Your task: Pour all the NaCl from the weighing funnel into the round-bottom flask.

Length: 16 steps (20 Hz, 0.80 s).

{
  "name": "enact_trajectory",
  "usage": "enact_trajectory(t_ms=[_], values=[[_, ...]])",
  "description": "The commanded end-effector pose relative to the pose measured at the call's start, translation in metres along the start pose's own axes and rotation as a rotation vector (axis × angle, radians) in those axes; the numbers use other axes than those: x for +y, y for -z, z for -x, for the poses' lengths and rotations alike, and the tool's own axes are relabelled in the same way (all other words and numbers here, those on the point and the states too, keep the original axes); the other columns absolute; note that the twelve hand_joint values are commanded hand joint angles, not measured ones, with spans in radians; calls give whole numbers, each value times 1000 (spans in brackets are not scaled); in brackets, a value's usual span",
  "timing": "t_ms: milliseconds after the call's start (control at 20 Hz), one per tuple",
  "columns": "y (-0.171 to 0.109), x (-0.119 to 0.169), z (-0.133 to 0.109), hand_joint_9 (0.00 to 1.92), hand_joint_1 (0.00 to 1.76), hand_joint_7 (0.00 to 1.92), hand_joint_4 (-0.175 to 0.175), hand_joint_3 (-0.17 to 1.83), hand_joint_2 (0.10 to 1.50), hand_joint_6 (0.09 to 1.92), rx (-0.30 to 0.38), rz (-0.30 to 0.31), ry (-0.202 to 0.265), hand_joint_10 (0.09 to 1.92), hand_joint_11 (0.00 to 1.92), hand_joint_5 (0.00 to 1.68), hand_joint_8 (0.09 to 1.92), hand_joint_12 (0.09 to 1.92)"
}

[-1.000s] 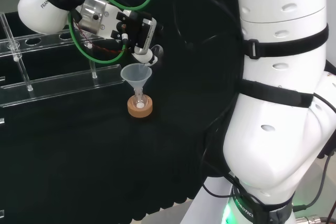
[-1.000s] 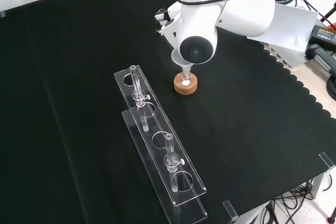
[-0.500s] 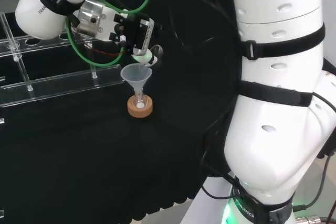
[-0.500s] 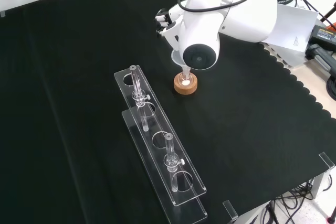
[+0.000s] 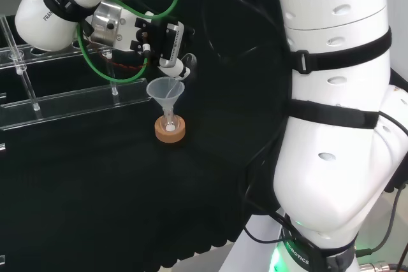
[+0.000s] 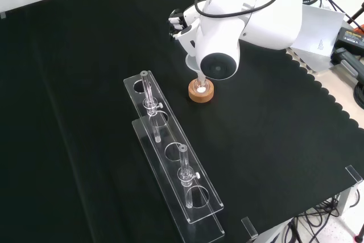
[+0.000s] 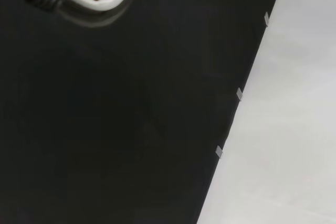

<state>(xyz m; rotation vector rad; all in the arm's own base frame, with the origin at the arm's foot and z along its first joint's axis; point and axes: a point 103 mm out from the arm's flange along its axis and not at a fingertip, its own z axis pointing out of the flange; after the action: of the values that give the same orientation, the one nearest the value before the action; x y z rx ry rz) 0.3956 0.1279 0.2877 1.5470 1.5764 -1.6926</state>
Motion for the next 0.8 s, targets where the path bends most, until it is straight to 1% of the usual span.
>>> enact_trajectory(t_ms=[50, 350, 800], values=[[0, 0, 0, 866, 1117, 522, 175, 626, 684, 708, -6, 0, -2, 361, 785, 1245, 671, 1048], [-1, -1, 4, 866, 1116, 521, 175, 626, 684, 708, 15, 10, -1, 362, 786, 1245, 671, 1048], [-6, -2, 8, 866, 1116, 521, 175, 626, 684, 709, 110, 43, 27, 363, 786, 1245, 671, 1047]])
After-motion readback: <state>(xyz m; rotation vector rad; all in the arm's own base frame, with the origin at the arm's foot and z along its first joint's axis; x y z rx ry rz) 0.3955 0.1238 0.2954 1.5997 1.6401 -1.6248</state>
